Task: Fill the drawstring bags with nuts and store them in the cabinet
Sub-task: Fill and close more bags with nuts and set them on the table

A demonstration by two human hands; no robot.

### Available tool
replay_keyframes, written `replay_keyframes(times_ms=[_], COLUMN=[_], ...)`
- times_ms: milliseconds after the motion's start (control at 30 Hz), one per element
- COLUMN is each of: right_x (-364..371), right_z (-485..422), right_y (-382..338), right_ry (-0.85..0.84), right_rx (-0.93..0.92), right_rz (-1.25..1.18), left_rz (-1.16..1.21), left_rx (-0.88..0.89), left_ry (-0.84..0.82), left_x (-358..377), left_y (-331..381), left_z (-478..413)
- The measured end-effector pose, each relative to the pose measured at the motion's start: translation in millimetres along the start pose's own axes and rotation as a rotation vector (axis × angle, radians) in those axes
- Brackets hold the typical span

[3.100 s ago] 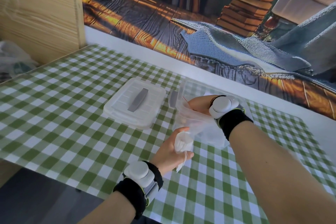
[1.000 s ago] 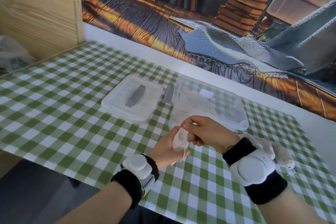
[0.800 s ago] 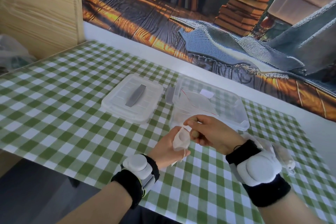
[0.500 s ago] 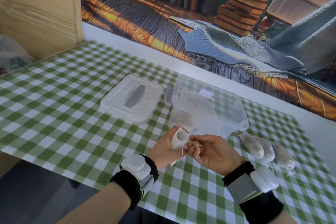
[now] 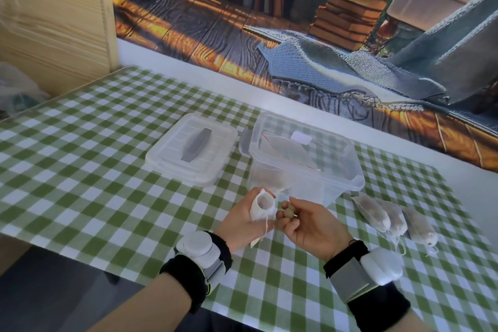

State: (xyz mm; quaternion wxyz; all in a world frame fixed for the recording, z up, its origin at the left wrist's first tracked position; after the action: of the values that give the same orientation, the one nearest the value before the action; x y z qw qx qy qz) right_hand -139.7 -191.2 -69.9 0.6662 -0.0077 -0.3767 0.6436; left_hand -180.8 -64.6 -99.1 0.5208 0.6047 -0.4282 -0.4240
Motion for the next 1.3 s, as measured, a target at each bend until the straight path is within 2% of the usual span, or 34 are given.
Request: replay_keyframes(times_ms=[167,367,467,600,767,900,1067,1167,1300], right_x=[-0.7,2.5,14.2,31.1,53.1,58.1,48.4,47.0,48.7], right_z=[0.6,7.8,19.5,32.6,37.4,39.6,37.4,40.0,41.1], right_y=[-2.6,-7.4,-13.0,-13.9,-10.7,-6.4,-12.2,-12.5,-10.6], right_ry=[-0.055,0.039,0.029,0.184,0.197,0.182,0.287,0.246,0.192], right_rx=[-0.014,-0.184,-0.364,-0.695,-0.952,-0.997,-0.949,-0.947,-1.039], right_rz=[-0.096,0.061,0.304,0.769,1.068,1.161,1.127,1.087,1.167], left_rz=[-0.003,-0.025,-0.049,-0.082,-0.095,-0.08,-0.087,-0.061,-0.009], left_rx=[0.0,0.012,0.02,0.015,0.028,0.046,0.019,0.003,0.002], left_ry=[-0.001,0.007,0.005,-0.013,-0.011,-0.029,-0.02,-0.033,-0.049], left_x=[0.3,-0.8,-0.5,-0.8,-2.0,-1.7,-1.3,-1.3,-0.3], left_y=[-2.1,-4.5,-4.1,-5.8,-5.8,-7.4,-5.0,-5.2,-3.4], left_z=[-0.9,-1.5,-1.8,-1.8,-1.2,-1.6,-1.0,-0.4,0.5])
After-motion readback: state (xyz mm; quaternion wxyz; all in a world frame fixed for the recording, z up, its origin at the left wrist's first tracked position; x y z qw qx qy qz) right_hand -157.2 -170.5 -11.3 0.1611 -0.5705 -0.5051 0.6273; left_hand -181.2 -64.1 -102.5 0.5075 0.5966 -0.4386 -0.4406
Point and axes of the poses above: each hand's wrist, its own z-axis away from the middle knuckle, its own x-axis out of the palm, y = z × x, the point moved 4 cm from there along -z, towards the middle knuckle, and after that the axes turned 10 degrees about y, right-handed, at the moved point
